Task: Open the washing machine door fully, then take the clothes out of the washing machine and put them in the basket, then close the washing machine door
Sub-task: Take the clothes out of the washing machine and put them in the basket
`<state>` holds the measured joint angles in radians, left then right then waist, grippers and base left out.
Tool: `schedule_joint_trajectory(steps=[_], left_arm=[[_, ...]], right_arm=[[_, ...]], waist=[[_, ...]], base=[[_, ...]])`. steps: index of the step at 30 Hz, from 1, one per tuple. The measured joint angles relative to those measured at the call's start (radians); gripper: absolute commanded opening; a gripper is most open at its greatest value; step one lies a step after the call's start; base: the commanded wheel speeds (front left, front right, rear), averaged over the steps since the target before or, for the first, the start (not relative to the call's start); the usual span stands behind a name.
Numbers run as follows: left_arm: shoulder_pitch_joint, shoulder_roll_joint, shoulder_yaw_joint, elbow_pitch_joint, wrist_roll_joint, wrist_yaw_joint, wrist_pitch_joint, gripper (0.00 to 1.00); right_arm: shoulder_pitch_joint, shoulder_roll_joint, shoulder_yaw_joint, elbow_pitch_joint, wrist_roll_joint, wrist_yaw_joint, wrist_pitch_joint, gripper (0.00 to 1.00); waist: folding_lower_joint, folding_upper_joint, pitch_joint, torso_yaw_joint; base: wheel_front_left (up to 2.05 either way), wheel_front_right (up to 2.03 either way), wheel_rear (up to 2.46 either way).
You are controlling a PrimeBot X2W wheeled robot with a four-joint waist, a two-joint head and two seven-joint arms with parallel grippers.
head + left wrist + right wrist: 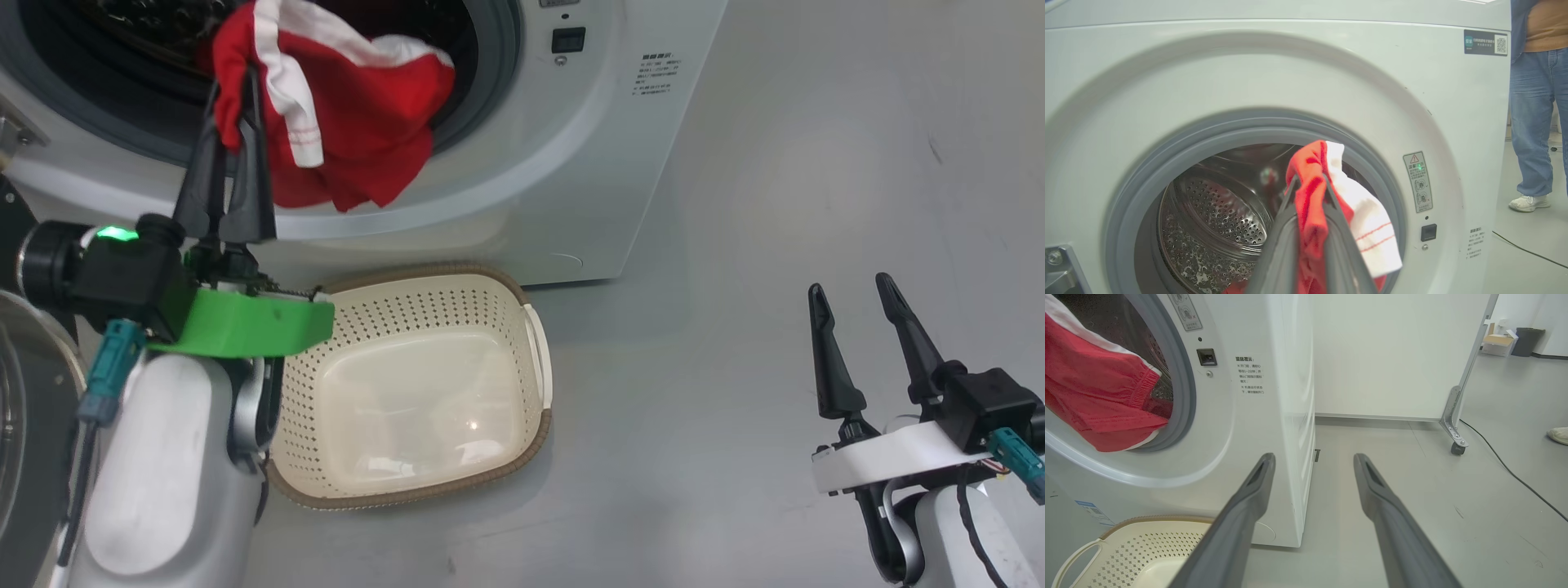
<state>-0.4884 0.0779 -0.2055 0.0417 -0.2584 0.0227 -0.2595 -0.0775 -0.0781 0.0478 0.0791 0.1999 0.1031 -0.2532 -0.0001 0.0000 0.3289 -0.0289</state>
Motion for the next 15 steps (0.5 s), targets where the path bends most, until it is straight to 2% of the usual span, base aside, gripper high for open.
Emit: schedule_joint_trajectory(steps=[7,15], left_arm=[[0.141,-0.010,-0.026,-0.001,-0.031,0.012,0.003,0.00],[0.252,-0.022,-0.075,0.060,-0.076,0.015,0.048,0.00]], right_arm=[[0.025,0.001,0.016,-0.006,0.000,0.000,0.000,1.00],[0.026,0.002,0.031,-0.026,-0.001,0.000,0.000,1.00]], waist=[[0.0000,0.0000,-0.038,0.017],[0.0000,0.0000,-0.031,0.012]], base=[[0.00,0.00,0.00],[0.00,0.00,0.00]])
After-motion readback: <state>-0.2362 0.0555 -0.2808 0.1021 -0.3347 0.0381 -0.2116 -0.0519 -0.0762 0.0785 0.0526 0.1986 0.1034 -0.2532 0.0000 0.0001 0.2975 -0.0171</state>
